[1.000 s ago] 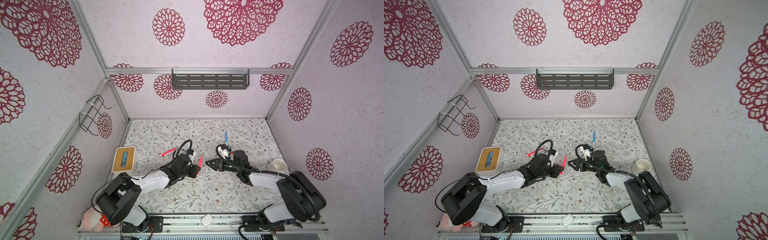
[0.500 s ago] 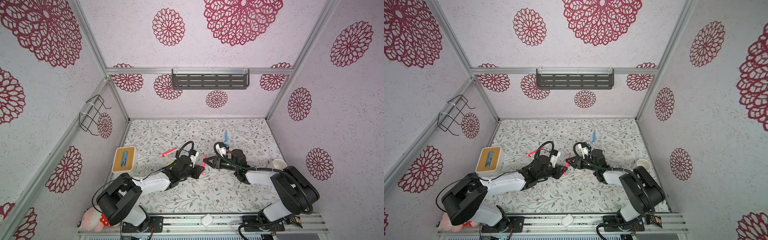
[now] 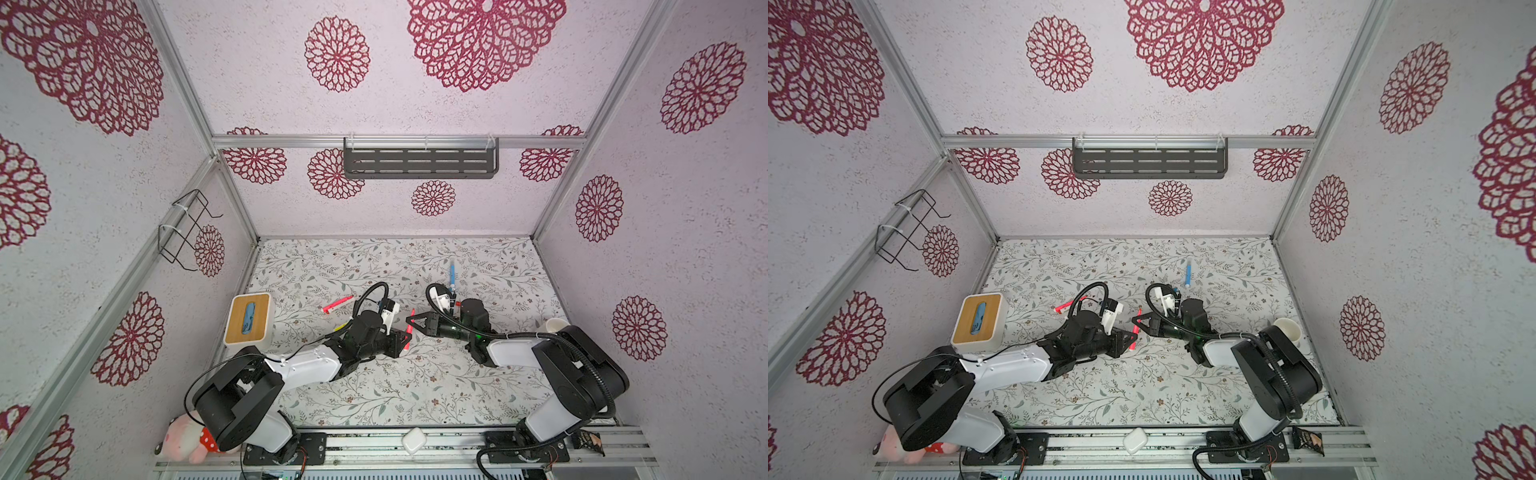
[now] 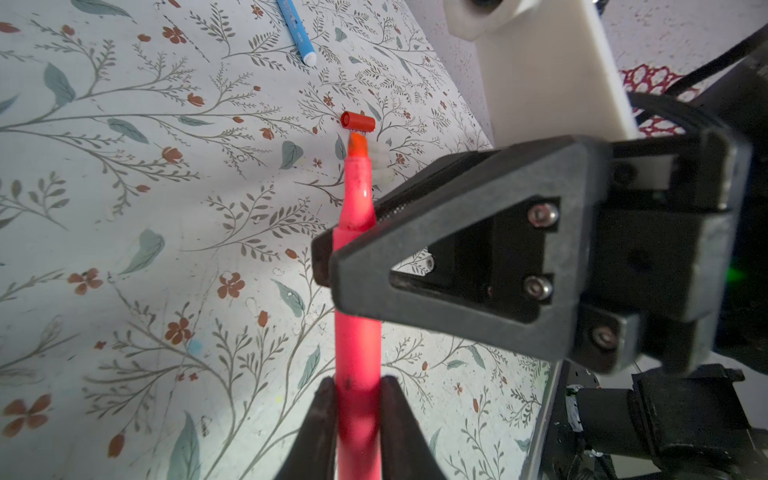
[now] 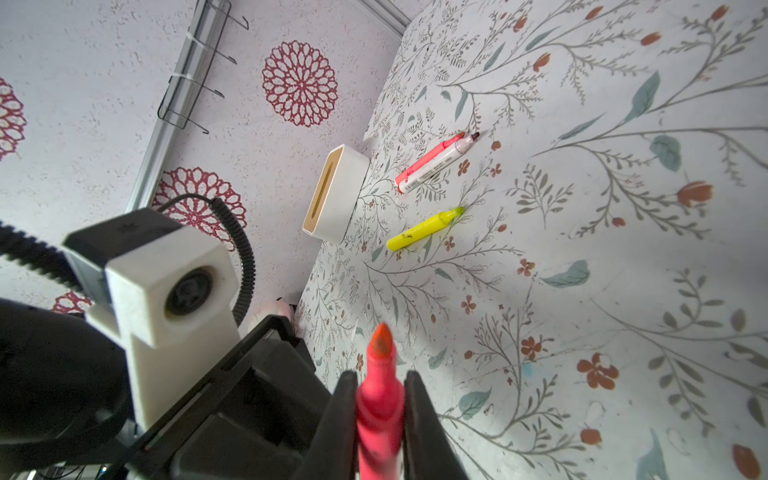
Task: Insert the pens into the pen caps
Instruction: 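Lift the pink highlighter upright with the left gripper while the right gripper approaches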
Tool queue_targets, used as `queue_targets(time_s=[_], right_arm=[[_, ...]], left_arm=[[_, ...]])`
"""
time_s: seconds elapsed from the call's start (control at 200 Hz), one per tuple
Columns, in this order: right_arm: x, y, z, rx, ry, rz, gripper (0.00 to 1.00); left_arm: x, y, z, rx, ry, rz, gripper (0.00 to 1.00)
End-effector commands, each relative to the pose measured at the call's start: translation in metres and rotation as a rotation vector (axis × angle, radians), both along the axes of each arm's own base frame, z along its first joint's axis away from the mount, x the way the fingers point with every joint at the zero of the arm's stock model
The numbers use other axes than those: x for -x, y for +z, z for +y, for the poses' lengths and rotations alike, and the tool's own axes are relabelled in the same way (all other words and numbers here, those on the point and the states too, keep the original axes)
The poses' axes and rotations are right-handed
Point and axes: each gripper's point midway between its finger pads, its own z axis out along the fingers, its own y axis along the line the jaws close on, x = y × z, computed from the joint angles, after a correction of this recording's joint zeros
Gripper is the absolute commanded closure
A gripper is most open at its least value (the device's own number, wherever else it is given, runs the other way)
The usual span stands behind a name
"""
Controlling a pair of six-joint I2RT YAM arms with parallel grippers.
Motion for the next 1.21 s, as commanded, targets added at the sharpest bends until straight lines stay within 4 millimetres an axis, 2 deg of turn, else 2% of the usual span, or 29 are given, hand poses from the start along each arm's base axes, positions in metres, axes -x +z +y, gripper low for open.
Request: queue_targets(time_s=[0.0, 0.165, 0.22, 0.27, 0.31, 0.63, 0.836, 0.886, 0.981, 1.106, 1.171, 1.201], right_arm=[[-0.003, 0.026, 0.007, -0.053, 0.022, -0.078, 0.91], [-0.004, 0.029, 0.005, -0.046, 0.012, -0.089, 0.97], [-0.004, 0.031, 0.006, -0.043, 0.012, -0.095, 0.97], [-0.004, 0.034, 0.005, -0.042, 0.009, -0.103, 0.97], [-0.005, 0.035, 0.005, -0.041, 0.007, -0.107, 0.97], [-0.007, 0.049, 0.005, -0.06, -0.001, -0.141, 0.97], [-0.004, 0.047, 0.005, -0.063, 0.003, -0.138, 0.97], [-0.003, 0.046, 0.004, -0.065, 0.004, -0.137, 0.97], [0.0, 0.045, 0.003, -0.071, 0.006, -0.132, 0.97], [0.002, 0.044, 0.003, -0.079, 0.006, -0.131, 0.93], [0.003, 0.044, 0.002, -0.084, 0.006, -0.129, 0.88], [0.003, 0.044, 0.002, -0.087, 0.005, -0.13, 0.81]], left_arm=[[0.001, 0.017, -0.012, 0.049, -0.032, -0.03, 0.79], [0.0, 0.015, -0.013, 0.03, -0.037, -0.021, 0.75], [0.0, 0.014, -0.013, 0.022, -0.041, -0.013, 0.69], [0.001, 0.011, -0.014, 0.013, -0.048, -0.002, 0.57], [0.002, 0.009, -0.014, 0.005, -0.049, 0.004, 0.54], [0.005, -0.001, -0.016, -0.006, -0.069, 0.037, 0.55], [0.003, 0.0, -0.017, -0.003, -0.062, 0.032, 0.61], [0.001, 0.0, -0.016, -0.007, -0.055, 0.031, 0.66], [-0.001, -0.002, -0.014, -0.015, -0.039, 0.032, 0.83], [-0.004, -0.006, -0.008, -0.035, -0.005, 0.041, 0.95], [-0.008, -0.01, -0.004, -0.058, 0.023, 0.047, 1.0], [-0.009, -0.013, -0.002, -0.071, 0.038, 0.053, 1.0]])
